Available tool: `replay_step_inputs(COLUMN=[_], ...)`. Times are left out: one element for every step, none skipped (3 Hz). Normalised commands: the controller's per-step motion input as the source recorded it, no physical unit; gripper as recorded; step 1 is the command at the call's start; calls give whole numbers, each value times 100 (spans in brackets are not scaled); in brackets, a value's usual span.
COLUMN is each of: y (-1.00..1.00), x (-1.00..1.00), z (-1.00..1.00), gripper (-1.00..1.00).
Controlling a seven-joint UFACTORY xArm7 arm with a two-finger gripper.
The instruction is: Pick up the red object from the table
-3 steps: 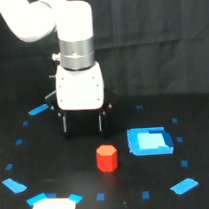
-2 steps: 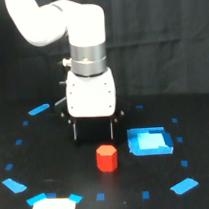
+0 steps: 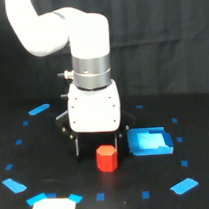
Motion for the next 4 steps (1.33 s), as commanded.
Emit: replay_step_inputs(y=[-23, -6, 18, 53], x=[45, 50, 47, 28], z=[-58, -24, 7, 100], gripper=[-100, -100, -100, -100])
